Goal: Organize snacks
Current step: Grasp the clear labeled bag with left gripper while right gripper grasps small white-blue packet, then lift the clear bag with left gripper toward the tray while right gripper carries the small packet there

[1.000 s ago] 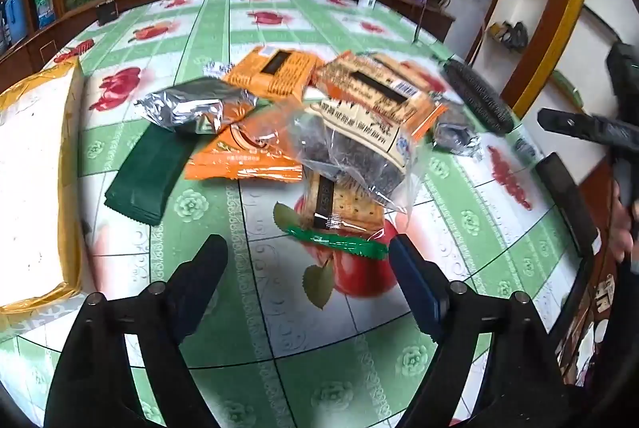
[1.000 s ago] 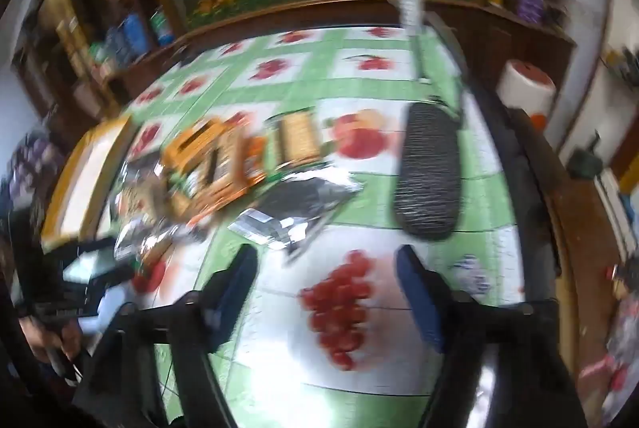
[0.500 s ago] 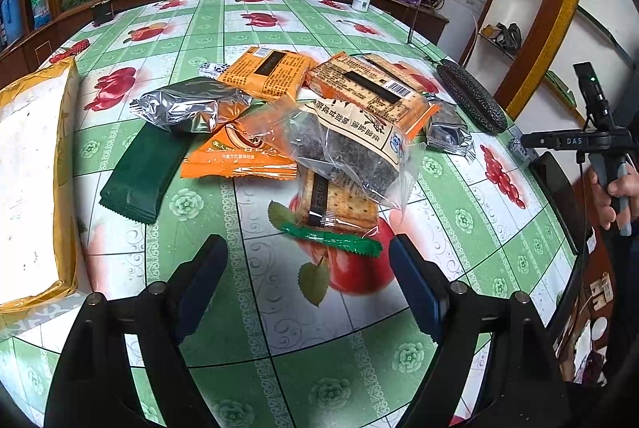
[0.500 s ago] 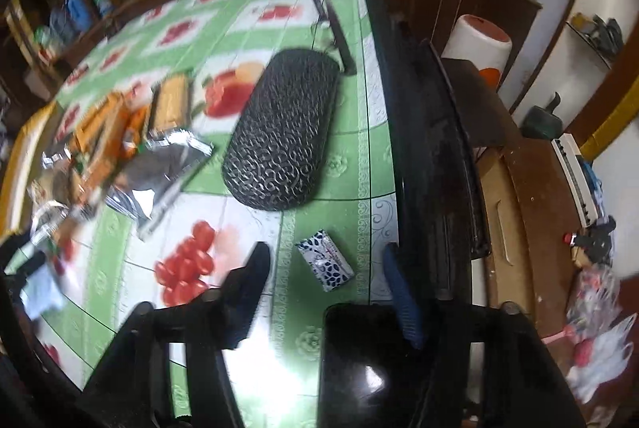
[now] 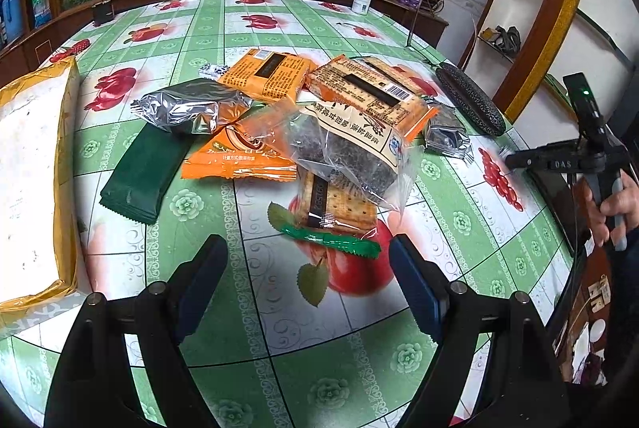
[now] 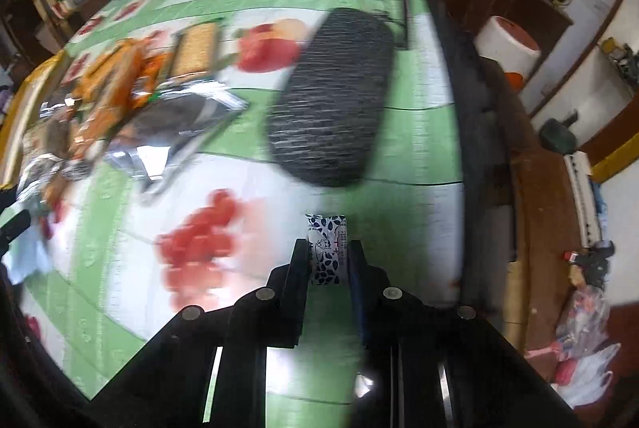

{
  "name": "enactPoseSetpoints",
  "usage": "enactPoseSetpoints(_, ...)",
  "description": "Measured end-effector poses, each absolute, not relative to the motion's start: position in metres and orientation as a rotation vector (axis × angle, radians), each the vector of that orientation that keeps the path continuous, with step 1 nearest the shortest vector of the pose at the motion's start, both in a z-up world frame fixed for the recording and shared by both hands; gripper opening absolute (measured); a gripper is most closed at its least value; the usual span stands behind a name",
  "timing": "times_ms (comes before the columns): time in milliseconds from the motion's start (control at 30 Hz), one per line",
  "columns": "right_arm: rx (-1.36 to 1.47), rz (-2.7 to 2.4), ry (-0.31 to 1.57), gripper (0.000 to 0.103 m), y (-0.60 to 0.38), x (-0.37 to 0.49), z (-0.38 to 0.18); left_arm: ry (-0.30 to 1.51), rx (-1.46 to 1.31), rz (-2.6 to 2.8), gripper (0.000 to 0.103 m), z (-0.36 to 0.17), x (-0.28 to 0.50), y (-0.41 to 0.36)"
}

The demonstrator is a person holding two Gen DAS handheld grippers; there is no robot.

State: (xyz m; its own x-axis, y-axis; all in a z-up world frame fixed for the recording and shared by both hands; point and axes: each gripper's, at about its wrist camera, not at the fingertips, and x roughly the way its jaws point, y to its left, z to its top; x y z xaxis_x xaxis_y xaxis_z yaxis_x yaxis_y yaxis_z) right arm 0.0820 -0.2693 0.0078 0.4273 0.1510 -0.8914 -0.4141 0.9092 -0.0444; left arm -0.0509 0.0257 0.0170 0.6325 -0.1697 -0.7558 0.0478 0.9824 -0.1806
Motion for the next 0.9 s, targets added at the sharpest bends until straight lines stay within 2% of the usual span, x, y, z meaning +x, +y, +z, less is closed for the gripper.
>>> enactPoseSetpoints(267, -0.143, 0.707, 0.996, 0.019, -0.168, 0.047, 0.027, 0.840, -0.175, -0.118, 0.083, 0.021, -0.057, 0.030)
enactPoseSetpoints(433, -0.158, 0.783, 0.924, 0.019, -0.090, 0.053, 0.036, 0.870, -0.257, -0.120, 0.083, 0.022, -0.063, 0.043)
enactPoseSetpoints(533, -0.232, 0.739, 0.909, 0.019, -0.070, 0.052, 0.029, 0.866, -0.295, -0.113, 0.083, 0.029, -0.070, 0.051)
enactPoseSetpoints(667, -0.152, 0.926, 0.984, 0.019, -0.060, 0.031, 0.018, 0.861, -0.331, -0.113, 0.083, 0.037, -0.071, 0.059)
enactPoseSetpoints(900, -0.079, 0.866, 0.907, 0.019, -0.087, 0.032, 0.025, 0.839, -0.166, -0.028, 0.084, 0.039, -0.060, 0.047)
